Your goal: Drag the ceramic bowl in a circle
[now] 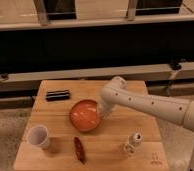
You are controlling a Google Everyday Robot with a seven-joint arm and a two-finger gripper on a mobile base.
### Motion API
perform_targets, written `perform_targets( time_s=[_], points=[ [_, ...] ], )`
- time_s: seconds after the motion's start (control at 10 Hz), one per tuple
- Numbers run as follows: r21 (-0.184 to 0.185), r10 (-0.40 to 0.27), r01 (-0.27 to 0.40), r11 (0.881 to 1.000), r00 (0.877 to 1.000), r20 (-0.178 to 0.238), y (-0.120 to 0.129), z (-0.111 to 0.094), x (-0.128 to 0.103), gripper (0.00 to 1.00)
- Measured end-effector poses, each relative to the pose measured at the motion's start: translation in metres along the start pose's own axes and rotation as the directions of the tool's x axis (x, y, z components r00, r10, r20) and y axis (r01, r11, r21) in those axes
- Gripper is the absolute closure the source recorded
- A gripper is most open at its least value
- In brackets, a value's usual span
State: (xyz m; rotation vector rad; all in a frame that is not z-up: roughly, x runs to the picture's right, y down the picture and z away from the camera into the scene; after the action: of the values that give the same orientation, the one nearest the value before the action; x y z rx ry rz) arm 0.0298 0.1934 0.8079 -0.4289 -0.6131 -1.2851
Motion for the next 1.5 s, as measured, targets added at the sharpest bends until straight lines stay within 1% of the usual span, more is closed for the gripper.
perform_targets(
  time_s=[0.4, 0.8, 0.9, 1.2, 1.5],
  points=[
    [-0.004, -0.041, 0.041, 0.999, 0.999, 0.001, -0.029, 0.004, 0.012, 1.00],
    [-0.013, -0.055, 0.055, 0.998, 0.998, -0.011, -0.048, 0.005, 0.029, 1.00],
    [-0.016, -0.055, 0.055, 0.998, 0.998, -0.016, -0.052, 0.005, 0.037, 1.00],
    [-0.024, -0.053, 0.052, 0.998, 0.998, -0.033, -0.060, 0.002, 0.052, 1.00],
    [-0.041, -0.043, 0.041, 0.998, 0.998, -0.051, -0.063, 0.001, 0.069, 1.00]
  ],
)
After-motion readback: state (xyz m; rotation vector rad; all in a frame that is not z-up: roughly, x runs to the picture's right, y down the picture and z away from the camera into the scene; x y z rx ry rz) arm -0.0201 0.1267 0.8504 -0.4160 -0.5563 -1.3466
